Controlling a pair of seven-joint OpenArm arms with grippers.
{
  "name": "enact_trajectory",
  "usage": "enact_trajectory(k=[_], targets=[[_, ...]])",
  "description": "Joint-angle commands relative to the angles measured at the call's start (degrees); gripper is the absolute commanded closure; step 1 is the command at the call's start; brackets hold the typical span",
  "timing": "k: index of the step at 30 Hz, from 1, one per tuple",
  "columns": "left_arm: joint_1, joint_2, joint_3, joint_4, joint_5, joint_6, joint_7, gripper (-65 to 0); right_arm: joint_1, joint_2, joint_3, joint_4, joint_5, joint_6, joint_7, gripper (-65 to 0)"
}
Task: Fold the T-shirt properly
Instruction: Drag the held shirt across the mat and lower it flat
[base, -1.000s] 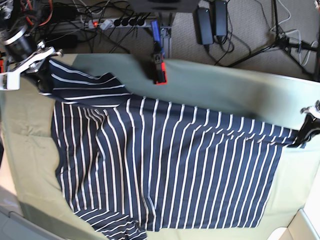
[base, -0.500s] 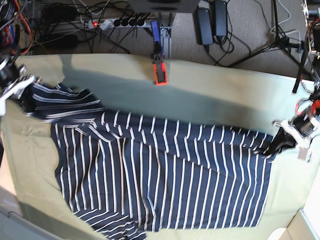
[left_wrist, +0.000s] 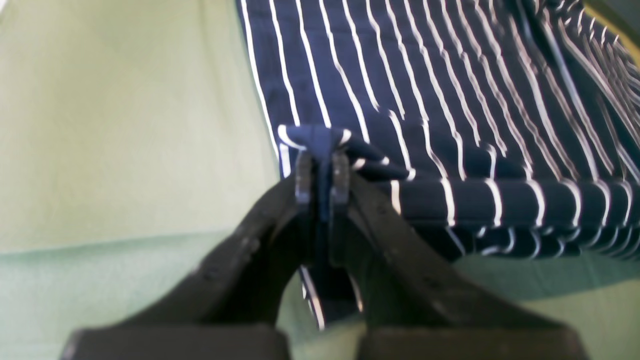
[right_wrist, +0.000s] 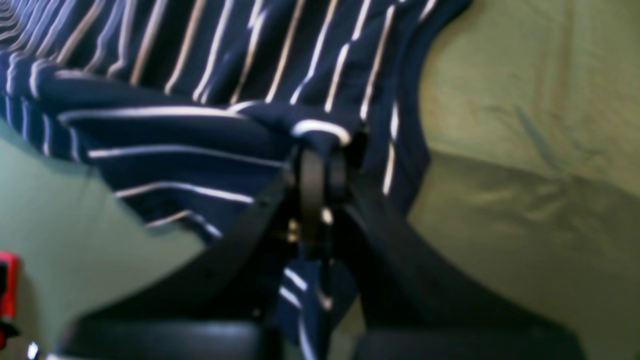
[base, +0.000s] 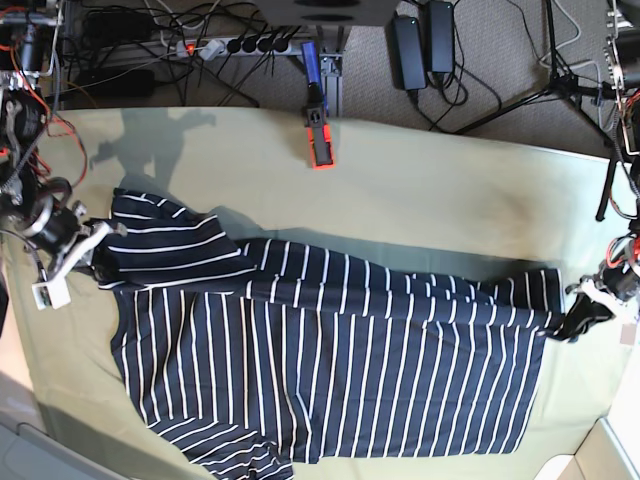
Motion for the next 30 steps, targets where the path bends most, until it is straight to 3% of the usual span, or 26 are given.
enact_trajectory(k=[1,3,9,16,22,23,26,27,30], targets=[[-2.0,-1.6,0.0,0.0,-0.5,-0.6,-1.6,0.0,2.4,1.4,-0.5,-0.5,-0.6,2.9,1.2,0.0],[-3.3,-1.6,1.8,-1.4,0.5,-0.6,-2.2,0.0,5.5,1.4,-3.0,-3.1,-1.4,2.9,1.4,0.0],[-6.1,-1.6,9.6,-3.9,10.0,-0.6,-11.8,0.0,14.4,1.1,-10.5,-9.7,-3.3,2.8,1.6,0.0],[-7.5,-1.6,10.9,-3.9,10.6,-0.6,-12.3,0.0,21.4,0.3,-15.1,-16.3,-4.9,2.7,2.6,0.0],[-7.5,-1.3,10.9,-3.9,11.0,-0.6,-12.3,-32.3,23.0,-2.0,-15.3,-20.3,-6.7,2.7,5.2,0.0],[-7.5,-1.2,10.9,-3.9,11.6,-0.6,-12.3,-35.2,23.0,-2.4,-15.3,-20.6,-7.2,2.7,5.4,-8.2],[-7.5,-1.3,10.9,-3.9,12.3,-0.6,-11.6,-35.9,23.0,-3.4,-15.2,-20.6,-7.5,2.7,5.6,-38.7],[-7.5,-1.4,10.8,-3.9,12.3,0.3,-11.0,-35.9,23.0,-3.8,-15.0,-20.5,-7.5,2.7,5.6,-43.2],[-7.5,-2.6,10.7,-3.9,11.7,1.7,-7.1,-35.9,23.0,-4.7,-12.1,-19.5,-7.5,2.3,3.0,-43.9]])
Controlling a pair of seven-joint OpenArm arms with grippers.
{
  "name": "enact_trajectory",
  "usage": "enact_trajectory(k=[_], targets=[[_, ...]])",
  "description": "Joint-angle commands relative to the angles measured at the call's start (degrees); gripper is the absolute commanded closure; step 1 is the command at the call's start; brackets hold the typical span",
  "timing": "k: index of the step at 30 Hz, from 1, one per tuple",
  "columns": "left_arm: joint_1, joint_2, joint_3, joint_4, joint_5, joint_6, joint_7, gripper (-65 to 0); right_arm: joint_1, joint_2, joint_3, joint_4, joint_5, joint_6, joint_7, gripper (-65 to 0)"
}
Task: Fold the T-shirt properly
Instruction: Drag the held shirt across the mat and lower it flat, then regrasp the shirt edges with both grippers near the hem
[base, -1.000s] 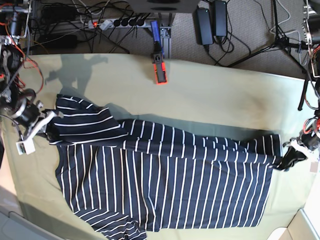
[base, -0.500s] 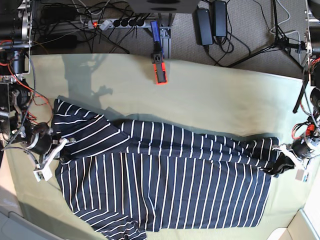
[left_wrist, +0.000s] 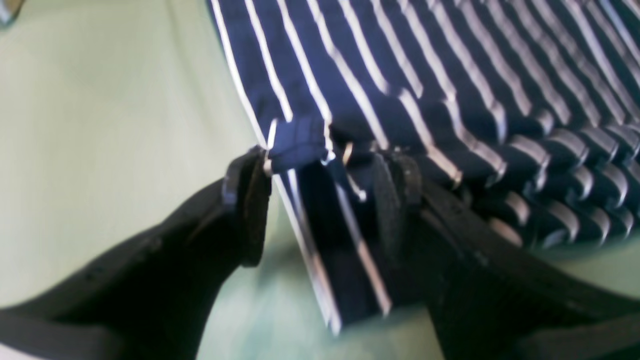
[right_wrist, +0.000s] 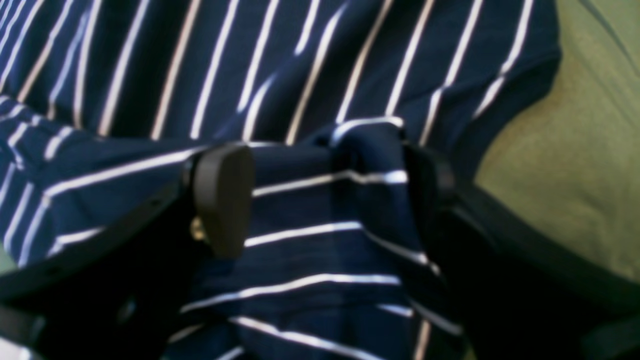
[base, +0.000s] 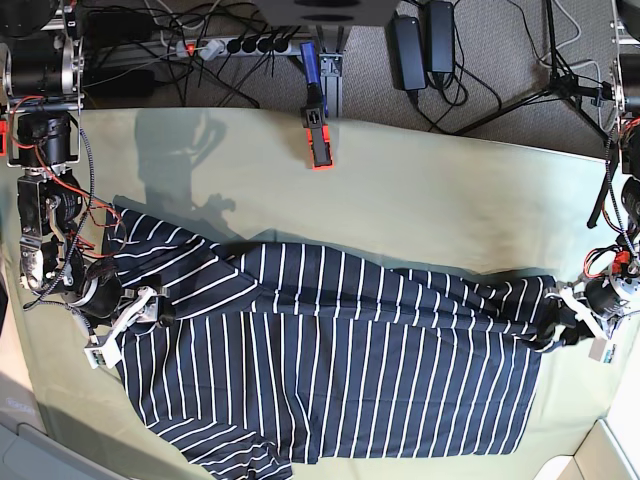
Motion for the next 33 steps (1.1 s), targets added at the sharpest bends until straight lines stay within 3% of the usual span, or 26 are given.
enact_trajectory(k=[1,5,9,12,15,22,28,33], targets=[[-1.6,-2.1,-0.6,0.7,-2.0,0.8,0.2,-35.9,1.6,1.0,2.7,1.5,0.8,2.1,0.4,-43.9],[-1.4,-3.5,-3.8,0.7,-8.1,0.7,6.0,-35.9,1.5,1.0,12.2,1.8,4.7,2.1,-1.1,-43.9],[-0.4,-3.8,-11.1,0.7,-11.8,0.6,9.6,-35.9,-0.1,1.3,20.5,1.7,5.9,2.1,-1.9,-43.9],[0.7,-3.8,-13.4,0.7,-17.6,0.1,14.2,-35.9,-3.1,1.3,24.1,1.7,6.9,2.1,-1.9,-43.9],[2.4,-3.2,-13.4,0.7,-19.5,-0.3,14.4,-35.9,-6.6,1.3,25.5,1.7,7.6,2.2,-1.9,-43.9],[6.2,1.4,-13.4,0.7,-17.9,-0.2,13.9,-35.9,-14.0,1.2,27.1,1.7,9.5,2.1,-1.4,-43.9],[6.6,3.0,-13.4,0.6,-16.4,-0.2,12.8,-35.9,-15.3,1.2,27.1,1.8,9.5,2.1,-1.4,-43.9],[6.6,4.7,-13.4,-0.1,-13.9,1.9,11.7,-35.9,-15.4,1.2,27.1,1.8,10.5,2.2,-1.4,-43.9]])
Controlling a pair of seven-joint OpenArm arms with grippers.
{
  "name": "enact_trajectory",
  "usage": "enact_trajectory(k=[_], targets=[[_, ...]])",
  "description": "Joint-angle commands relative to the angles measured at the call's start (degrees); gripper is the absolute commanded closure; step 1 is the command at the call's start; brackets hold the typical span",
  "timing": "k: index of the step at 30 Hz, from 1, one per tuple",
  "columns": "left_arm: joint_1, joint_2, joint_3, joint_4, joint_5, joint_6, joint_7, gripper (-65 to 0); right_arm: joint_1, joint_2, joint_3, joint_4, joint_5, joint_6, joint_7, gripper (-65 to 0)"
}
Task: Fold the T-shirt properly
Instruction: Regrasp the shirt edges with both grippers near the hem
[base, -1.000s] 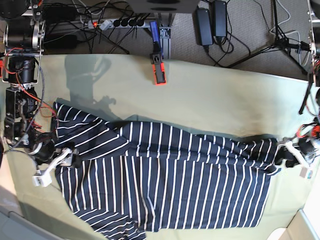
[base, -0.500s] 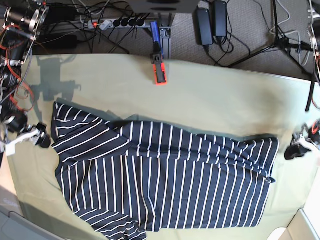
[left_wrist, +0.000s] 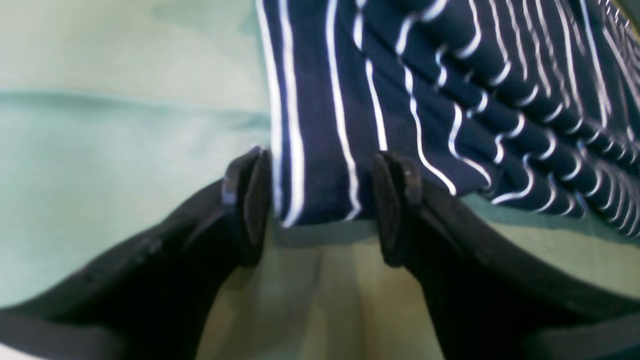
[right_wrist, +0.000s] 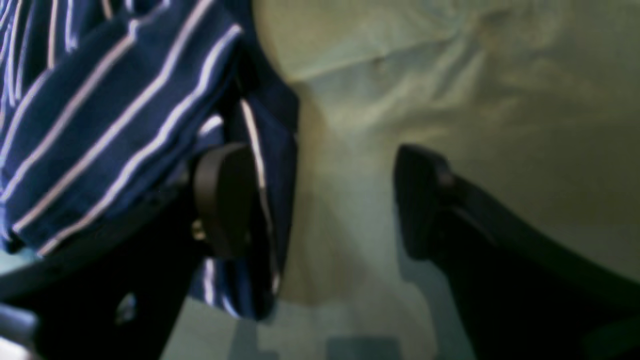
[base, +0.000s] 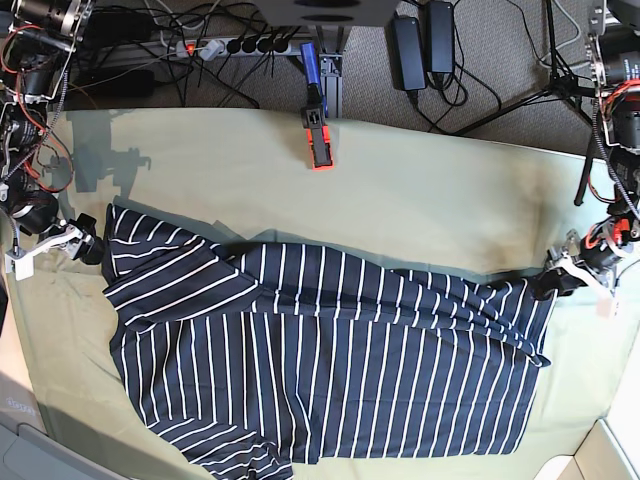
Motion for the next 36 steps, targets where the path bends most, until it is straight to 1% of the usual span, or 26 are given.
enact_trajectory(k=[1,5,7,9,13,18,27,32,36], targets=[[-1.1,-0.9,-0.3,-0.3,-0.4,0.9,-0.8,-35.9,0.9,1.2,0.6,1.0,1.3,2.2,1.1,-43.9],[-1.1,0.1,-0.4,-3.4,-0.6,0.9,-3.1,-35.9,0.9,0.9,0.6,1.0,1.7,2.2,1.1,-43.9],[-1.1,0.5,-0.3,-3.6,-0.6,0.9,-3.2,-35.9,0.9,0.4,0.6,1.0,2.7,2.2,1.0,-43.9],[-1.2,0.9,-0.3,-3.6,-2.0,0.9,-3.1,-35.9,0.9,-0.3,0.6,1.0,3.0,2.4,1.0,-43.9],[-1.4,1.9,-0.3,-3.6,-2.1,0.9,-3.1,-35.9,0.9,-2.2,0.6,1.0,3.8,2.4,1.0,-43.9],[-1.4,3.0,-0.3,-3.6,-1.9,0.9,-3.1,-35.9,0.9,-5.4,0.6,1.0,3.9,2.4,1.0,-43.9],[-1.4,3.0,-0.3,-3.6,-2.1,0.9,-3.1,-35.9,0.9,-10.1,0.6,1.0,3.8,2.4,1.0,-43.8],[-1.4,3.0,-0.3,-3.6,-2.2,0.9,-3.1,-35.9,0.9,-11.0,0.6,1.1,3.8,2.4,1.1,-43.6],[-1.4,3.0,-0.3,-3.5,-3.9,0.4,-3.0,-35.9,0.9,-11.1,0.6,1.1,3.8,2.4,1.0,-43.6]])
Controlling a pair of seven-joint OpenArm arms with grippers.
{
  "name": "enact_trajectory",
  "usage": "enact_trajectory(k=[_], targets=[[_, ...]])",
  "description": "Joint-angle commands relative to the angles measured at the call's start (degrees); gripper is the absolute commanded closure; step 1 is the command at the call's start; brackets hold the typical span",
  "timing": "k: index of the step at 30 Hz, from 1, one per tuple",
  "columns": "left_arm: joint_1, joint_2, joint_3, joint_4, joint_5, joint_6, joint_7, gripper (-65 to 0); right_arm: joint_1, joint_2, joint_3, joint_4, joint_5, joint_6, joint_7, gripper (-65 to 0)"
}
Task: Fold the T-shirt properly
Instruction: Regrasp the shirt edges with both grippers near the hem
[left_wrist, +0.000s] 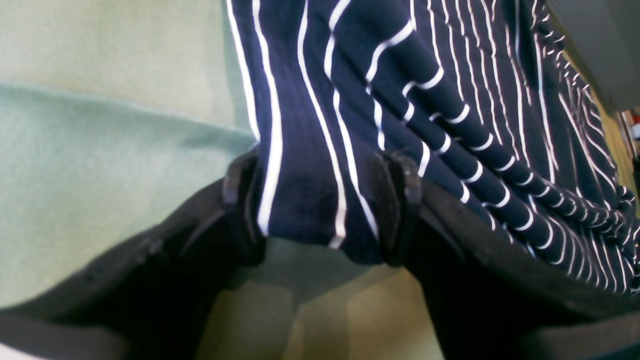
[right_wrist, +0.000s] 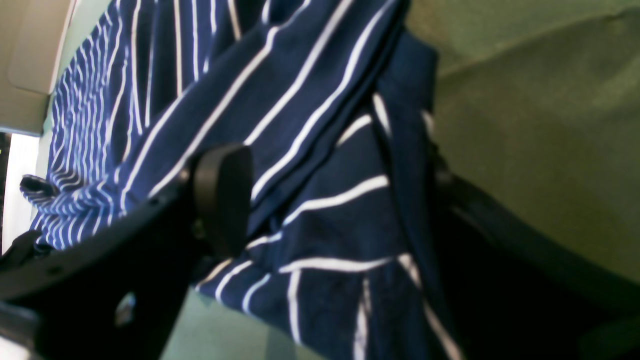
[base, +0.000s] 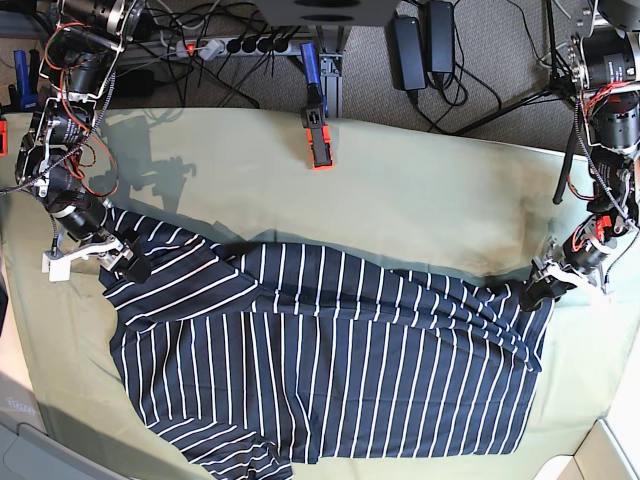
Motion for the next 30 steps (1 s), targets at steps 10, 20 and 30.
enact_trajectory(k=[10,20,30], targets=[[-0.7,-0.5,0.1,0.3,0.3,-1.7,0.9,-31.4,0.6,0.2,0.0,0.5,0.1,2.4,-1.4,-43.6],[-1.0,-0.5,0.1,0.4,-2.4,-2.5,0.3,0.0,0.6,0.2,0.0,5.2,2.1,3.2,-1.9,-18.9],[-4.0,-0.5,0.1,0.4,-2.5,-2.5,1.4,0.0,0.6,0.2,0.0,5.9,2.1,3.2,-1.8,-2.8]])
